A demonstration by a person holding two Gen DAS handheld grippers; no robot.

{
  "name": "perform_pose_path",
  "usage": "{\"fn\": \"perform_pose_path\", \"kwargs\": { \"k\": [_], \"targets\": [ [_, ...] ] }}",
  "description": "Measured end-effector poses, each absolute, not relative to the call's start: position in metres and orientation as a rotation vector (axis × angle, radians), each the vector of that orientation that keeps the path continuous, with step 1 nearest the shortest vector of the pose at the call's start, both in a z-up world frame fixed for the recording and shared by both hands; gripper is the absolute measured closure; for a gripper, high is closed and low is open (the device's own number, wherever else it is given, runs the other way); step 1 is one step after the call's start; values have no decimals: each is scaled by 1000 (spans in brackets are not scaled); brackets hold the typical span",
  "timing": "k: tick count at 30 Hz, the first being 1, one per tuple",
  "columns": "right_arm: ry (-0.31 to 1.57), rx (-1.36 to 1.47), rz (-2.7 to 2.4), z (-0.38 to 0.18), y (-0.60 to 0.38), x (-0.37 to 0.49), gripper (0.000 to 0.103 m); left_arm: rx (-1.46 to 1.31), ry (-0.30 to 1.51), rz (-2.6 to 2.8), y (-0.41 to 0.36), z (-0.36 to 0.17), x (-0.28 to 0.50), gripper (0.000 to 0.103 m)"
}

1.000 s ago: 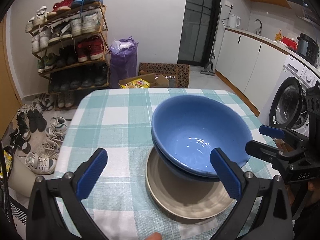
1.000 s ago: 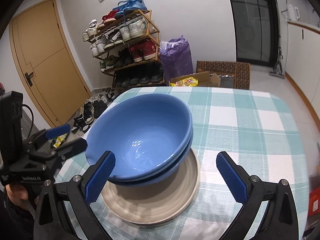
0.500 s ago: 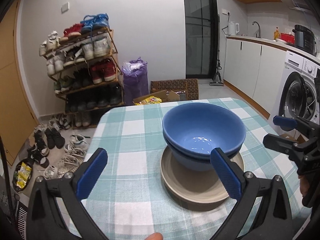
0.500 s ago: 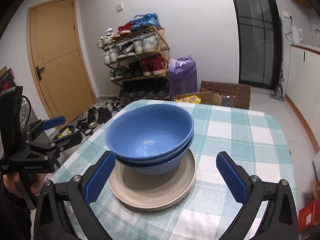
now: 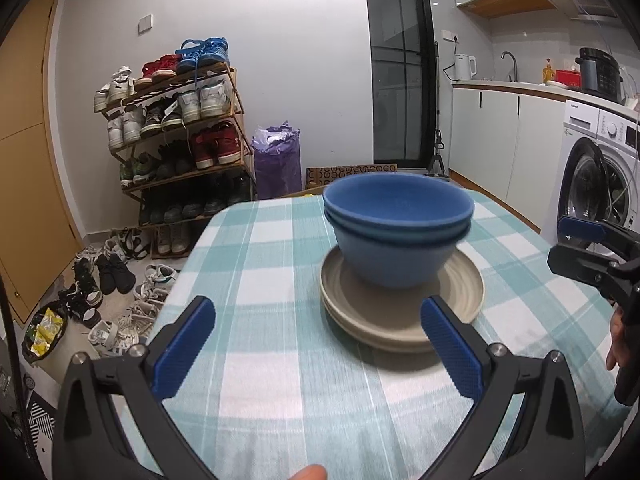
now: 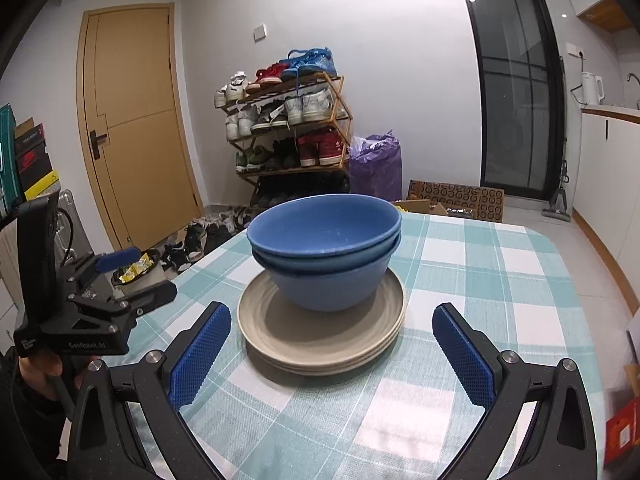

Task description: Organize plates and bowls

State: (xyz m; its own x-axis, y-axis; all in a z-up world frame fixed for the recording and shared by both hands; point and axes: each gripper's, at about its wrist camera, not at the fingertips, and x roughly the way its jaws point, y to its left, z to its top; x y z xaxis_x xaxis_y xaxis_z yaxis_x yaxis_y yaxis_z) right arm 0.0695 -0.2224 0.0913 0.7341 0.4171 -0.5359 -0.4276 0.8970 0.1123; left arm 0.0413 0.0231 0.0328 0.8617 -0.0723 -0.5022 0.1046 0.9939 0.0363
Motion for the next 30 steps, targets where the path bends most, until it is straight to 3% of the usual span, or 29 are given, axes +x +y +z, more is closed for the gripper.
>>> {"fn": "perform_pose_path", "kwargs": {
  "k": [30],
  "targets": [
    [486,-89,488,51,-217,26,0,-16,400,-58,30,-2,13,0]
  ]
}}
